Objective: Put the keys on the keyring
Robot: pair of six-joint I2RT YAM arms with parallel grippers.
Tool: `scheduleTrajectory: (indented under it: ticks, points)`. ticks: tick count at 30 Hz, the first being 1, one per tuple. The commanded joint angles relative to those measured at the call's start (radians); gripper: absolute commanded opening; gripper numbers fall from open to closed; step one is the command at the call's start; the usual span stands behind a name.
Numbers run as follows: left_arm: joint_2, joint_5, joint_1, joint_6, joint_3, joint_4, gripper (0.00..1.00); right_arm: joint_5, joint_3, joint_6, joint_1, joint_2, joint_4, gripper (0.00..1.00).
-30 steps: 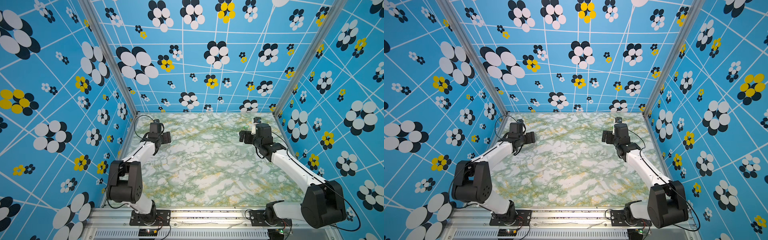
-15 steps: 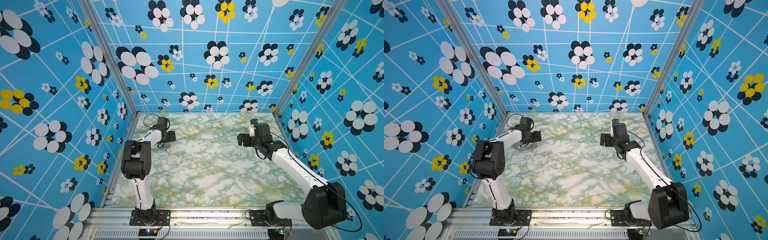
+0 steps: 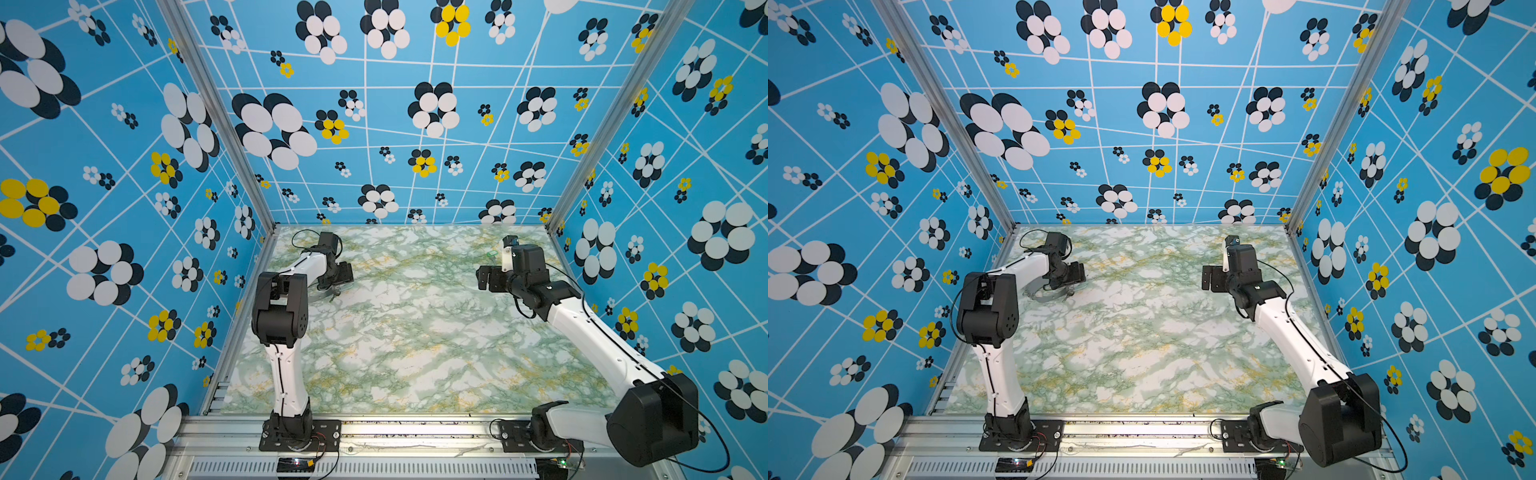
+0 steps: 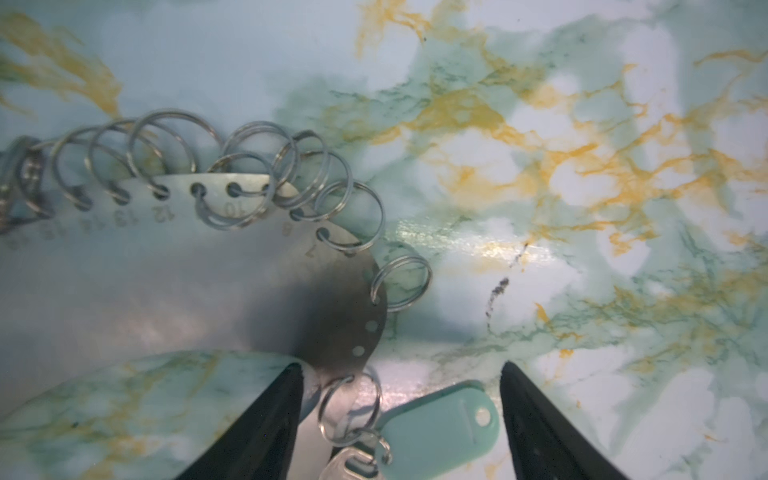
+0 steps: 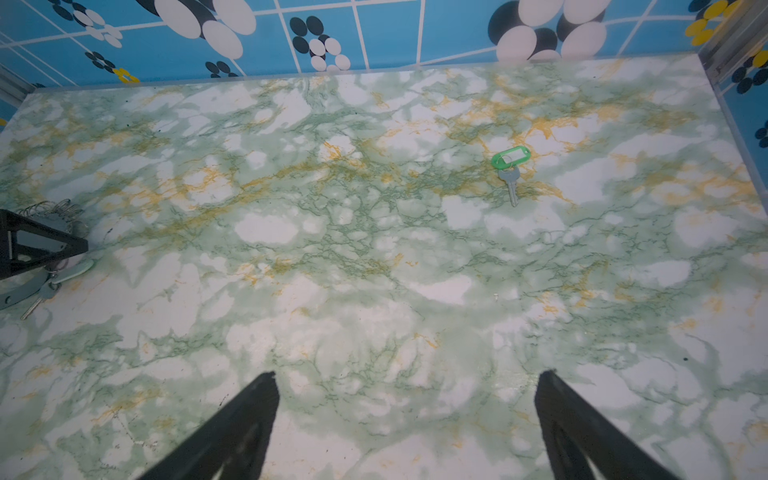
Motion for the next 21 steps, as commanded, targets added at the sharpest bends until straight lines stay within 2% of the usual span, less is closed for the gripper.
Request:
scheduleTrajectory:
  ticks: [1, 6, 12, 17, 21]
  points:
    - [0.045, 0.096, -0.043, -0.002, -0.001, -0.090, 0.71, 0.011, 0.035, -0.020, 0.006, -0.020, -0.045, 0.99]
    - [0.025, 0.168, -0.132, 0.055, -0.034, -0.164, 0.68, -0.008, 0.034, -0.020, 0.005, -0.041, -0.071, 0.99]
    - [-0.060, 0.219, -0.290, 0.107, -0.143, -0.250, 0.66, -0.031, 0.030, -0.019, 0.006, -0.074, -0.104, 0.99]
    - [-0.167, 0.240, -0.422, 0.086, -0.294, -0.290, 0.64, -0.068, 0.029, -0.004, 0.006, -0.086, -0.123, 0.99]
    - [-0.286, 0.216, -0.472, 0.050, -0.424, -0.332, 0.64, -0.099, 0.024, 0.013, 0.015, -0.089, -0.123, 0.99]
